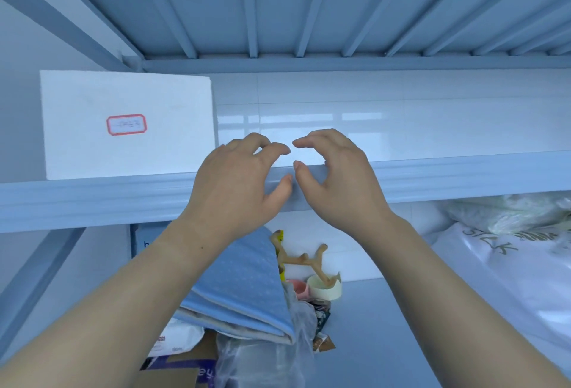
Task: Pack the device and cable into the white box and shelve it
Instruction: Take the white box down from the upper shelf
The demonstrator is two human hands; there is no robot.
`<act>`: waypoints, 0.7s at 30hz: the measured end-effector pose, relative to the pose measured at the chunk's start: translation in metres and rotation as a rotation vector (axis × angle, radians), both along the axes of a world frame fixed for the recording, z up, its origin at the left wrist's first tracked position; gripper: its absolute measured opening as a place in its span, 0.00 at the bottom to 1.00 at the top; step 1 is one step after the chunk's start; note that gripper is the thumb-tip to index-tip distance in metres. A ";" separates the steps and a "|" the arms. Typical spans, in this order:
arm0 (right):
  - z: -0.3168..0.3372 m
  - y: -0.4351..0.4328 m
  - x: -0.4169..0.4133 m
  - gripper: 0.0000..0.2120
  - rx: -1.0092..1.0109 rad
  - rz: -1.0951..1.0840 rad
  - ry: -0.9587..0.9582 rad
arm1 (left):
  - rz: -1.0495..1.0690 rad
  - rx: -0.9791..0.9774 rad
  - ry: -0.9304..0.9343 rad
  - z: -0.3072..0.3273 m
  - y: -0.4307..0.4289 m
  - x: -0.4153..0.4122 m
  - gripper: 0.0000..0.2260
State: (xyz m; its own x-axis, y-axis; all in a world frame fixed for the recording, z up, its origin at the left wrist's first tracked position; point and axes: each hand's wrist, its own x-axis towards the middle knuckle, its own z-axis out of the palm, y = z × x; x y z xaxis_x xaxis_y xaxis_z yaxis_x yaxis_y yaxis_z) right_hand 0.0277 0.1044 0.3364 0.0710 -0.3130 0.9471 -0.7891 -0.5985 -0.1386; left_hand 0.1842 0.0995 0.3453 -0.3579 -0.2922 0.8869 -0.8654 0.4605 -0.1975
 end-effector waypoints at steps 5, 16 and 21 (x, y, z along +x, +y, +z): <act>0.010 -0.007 0.028 0.13 -0.004 -0.006 0.027 | -0.001 0.009 -0.003 0.005 -0.009 0.031 0.17; 0.058 -0.033 0.069 0.14 0.026 0.048 0.096 | 0.094 -0.008 0.019 0.053 -0.015 0.078 0.20; 0.070 -0.042 0.085 0.14 0.012 0.073 0.116 | 0.160 -0.042 0.010 0.062 -0.021 0.098 0.19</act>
